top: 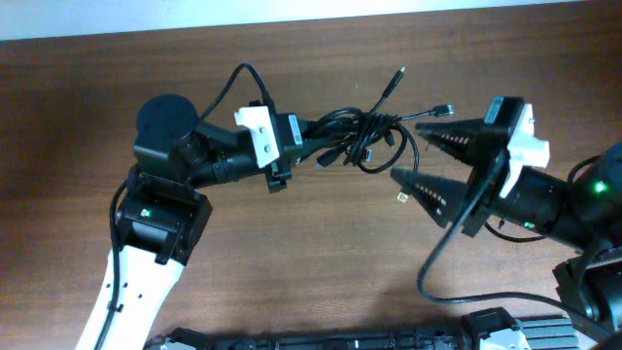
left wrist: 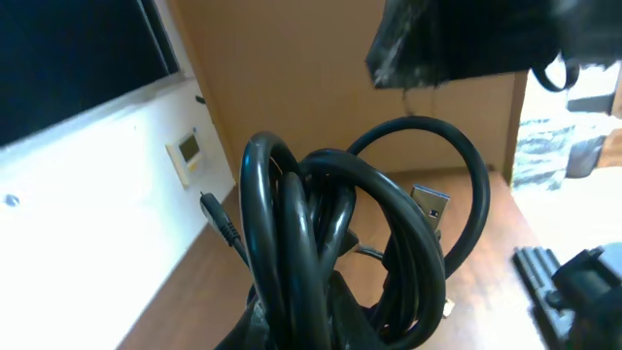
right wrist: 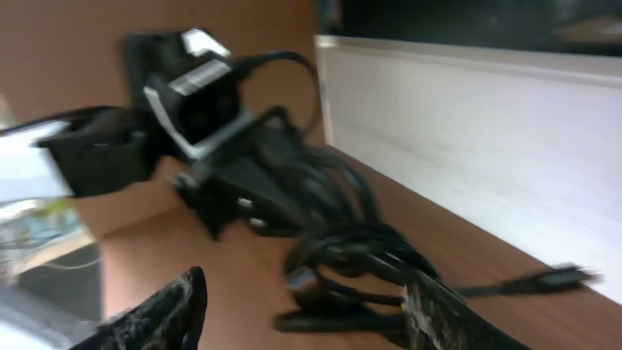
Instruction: Untangle cables
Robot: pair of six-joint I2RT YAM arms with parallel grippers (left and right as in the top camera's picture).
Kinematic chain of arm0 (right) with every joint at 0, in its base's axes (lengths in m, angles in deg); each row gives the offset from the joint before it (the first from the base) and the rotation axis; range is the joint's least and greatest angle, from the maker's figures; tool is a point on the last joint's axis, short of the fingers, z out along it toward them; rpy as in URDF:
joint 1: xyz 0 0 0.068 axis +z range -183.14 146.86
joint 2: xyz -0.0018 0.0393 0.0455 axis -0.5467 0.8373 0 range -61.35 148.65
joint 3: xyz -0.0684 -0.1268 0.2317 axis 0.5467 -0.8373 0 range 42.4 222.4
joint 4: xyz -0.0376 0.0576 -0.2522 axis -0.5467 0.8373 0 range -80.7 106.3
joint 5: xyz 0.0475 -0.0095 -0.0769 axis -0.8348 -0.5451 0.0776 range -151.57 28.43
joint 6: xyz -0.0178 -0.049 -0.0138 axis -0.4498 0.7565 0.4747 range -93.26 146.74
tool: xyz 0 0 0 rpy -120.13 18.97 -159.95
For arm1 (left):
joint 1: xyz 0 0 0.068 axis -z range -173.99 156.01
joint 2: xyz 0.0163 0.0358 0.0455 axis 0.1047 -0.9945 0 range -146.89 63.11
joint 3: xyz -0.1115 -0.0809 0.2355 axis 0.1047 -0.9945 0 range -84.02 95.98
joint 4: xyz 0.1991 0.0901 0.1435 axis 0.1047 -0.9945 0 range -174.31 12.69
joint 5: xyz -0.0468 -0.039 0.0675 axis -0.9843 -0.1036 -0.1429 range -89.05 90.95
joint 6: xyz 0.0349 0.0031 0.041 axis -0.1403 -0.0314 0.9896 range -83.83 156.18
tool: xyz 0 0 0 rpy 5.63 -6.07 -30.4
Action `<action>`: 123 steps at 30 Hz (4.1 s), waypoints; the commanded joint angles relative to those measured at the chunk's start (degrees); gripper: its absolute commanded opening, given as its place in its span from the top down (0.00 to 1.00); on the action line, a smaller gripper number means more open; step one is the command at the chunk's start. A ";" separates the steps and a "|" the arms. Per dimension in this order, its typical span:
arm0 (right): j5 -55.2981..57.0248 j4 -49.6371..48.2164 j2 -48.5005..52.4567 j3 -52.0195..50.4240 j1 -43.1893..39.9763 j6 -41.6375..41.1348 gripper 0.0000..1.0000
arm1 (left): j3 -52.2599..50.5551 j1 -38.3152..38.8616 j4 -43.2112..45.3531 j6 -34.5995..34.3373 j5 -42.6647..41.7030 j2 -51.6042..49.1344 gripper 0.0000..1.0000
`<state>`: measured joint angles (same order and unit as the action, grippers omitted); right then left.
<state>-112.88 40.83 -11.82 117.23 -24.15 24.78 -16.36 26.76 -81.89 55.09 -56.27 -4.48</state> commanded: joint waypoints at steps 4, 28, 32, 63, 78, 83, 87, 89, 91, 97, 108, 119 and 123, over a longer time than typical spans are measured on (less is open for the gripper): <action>-5.18 -2.05 0.00 0.39 0.00 -10.45 0.37 | 0.85 0.70 2.10 3.96 1.99 0.90 1.00; 8.52 2.64 5.75 0.39 -0.02 -15.04 0.96 | 0.85 15.56 7.15 3.93 22.40 0.98 1.00; 17.00 7.78 5.68 0.39 -0.07 -14.86 0.96 | 0.85 15.30 7.54 3.91 29.05 1.09 1.00; 54.64 25.14 5.42 0.39 -0.04 -14.84 0.38 | 0.85 3.48 3.19 0.00 59.41 8.09 1.00; 19.37 6.99 5.42 0.39 -0.04 -6.88 0.01 | 0.85 3.48 0.17 0.00 12.66 4.59 1.00; 18.71 7.58 5.42 0.39 -0.04 -6.86 0.01 | 0.85 3.48 -0.70 0.00 8.52 4.35 1.00; 18.71 10.75 5.44 0.39 -0.04 -6.86 0.01 | 0.85 3.48 -1.57 -0.04 8.31 2.93 1.00; 18.47 12.26 5.77 0.39 -0.04 -7.13 0.01 | 0.85 3.52 -2.27 -0.24 8.20 2.45 1.00; 18.47 15.67 6.60 0.39 0.00 -9.60 0.02 | 0.85 3.52 -2.62 -0.24 7.89 1.90 1.00; 18.43 25.55 9.05 0.39 0.00 -21.53 0.14 | 0.85 3.48 -3.80 0.04 7.23 1.92 1.00; 26.88 37.22 13.51 0.39 0.00 -21.05 0.14 | 0.85 3.48 7.74 -0.02 -0.15 1.95 1.00; 53.70 48.30 13.90 0.37 0.00 -21.09 0.14 | 0.85 3.45 12.07 -0.22 6.08 6.49 1.00; 55.95 49.35 13.90 0.37 0.00 -21.07 0.14 | 0.85 3.45 12.07 -0.22 13.77 7.91 1.00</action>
<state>-72.46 86.88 0.58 119.98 -23.30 3.17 -18.79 31.61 -73.61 56.08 -50.82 -2.86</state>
